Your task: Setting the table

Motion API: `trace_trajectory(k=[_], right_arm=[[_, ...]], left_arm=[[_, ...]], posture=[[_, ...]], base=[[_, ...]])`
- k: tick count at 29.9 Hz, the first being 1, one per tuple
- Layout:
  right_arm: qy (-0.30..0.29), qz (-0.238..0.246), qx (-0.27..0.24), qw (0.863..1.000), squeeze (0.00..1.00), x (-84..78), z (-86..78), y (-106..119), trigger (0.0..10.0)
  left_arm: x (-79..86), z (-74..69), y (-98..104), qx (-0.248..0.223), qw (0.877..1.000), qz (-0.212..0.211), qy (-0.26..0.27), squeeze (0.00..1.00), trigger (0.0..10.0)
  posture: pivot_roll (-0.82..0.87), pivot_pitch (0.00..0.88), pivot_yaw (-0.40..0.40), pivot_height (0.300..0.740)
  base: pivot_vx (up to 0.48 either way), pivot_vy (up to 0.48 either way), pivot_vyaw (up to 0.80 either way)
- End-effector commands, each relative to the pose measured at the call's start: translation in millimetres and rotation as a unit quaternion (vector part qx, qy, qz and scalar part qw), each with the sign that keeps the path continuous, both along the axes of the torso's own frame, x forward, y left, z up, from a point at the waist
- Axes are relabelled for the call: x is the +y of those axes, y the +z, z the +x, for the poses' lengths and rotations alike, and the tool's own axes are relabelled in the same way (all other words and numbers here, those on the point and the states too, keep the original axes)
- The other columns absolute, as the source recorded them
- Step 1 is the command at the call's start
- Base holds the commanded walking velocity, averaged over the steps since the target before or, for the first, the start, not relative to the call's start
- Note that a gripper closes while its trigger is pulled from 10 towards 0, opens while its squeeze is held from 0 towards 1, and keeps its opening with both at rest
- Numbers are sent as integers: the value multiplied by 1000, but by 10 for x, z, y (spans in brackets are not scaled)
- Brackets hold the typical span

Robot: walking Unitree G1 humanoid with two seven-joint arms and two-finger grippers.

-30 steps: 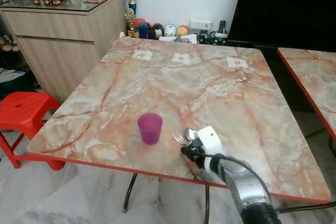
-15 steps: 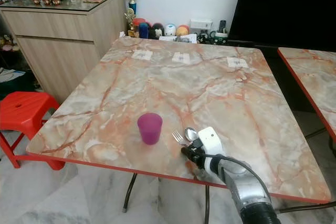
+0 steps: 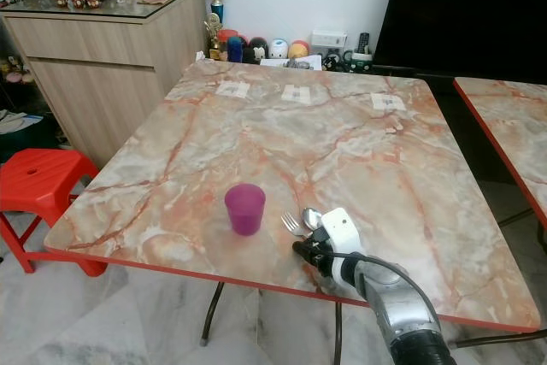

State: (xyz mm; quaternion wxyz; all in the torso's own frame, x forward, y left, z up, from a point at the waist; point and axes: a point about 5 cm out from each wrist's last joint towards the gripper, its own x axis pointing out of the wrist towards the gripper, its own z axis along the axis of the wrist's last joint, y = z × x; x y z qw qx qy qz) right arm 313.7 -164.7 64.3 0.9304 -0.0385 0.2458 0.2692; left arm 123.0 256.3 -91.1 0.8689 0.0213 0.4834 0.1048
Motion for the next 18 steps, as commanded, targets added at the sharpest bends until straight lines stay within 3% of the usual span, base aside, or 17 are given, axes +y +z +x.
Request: trace_trajectory(k=[1,11,12,13,14,18], right_arm=[[-2,2,6,1000,0,-10,-5,-28,10000],[-11,-20,29,999,0,-90,-20,-170,10000],[-12,-21,31,999,0,-99,-19,-177,9451],[-16,-21,33,999,0,-118,-13,-189,1529],[-18,-23,34,999,0,-124,-9,-192,0],[-15,-21,32,999,0,-101,4,-192,0]], left_arm=[[-66,-31,-30,5,1000,-6,0,0,10000],[-148,8,-42,4,1000,-12,-3,0,10000],[-149,11,-42,4,1000,-12,-3,0,10000],[-155,16,-42,4,1000,-12,-2,0,10000],[-157,18,-42,4,1000,-12,-2,0,10000],[-127,4,-38,4,1000,-11,-1,0,10000]], posture=[[80,0,-11,740],[81,0,-13,740],[81,0,-13,740],[84,0,-14,740],[84,0,-14,740],[85,0,-15,740]], base=[[0,0,0],[0,0,0],[0,0,0],[0,0,0],[0,0,0],[0,0,0]])
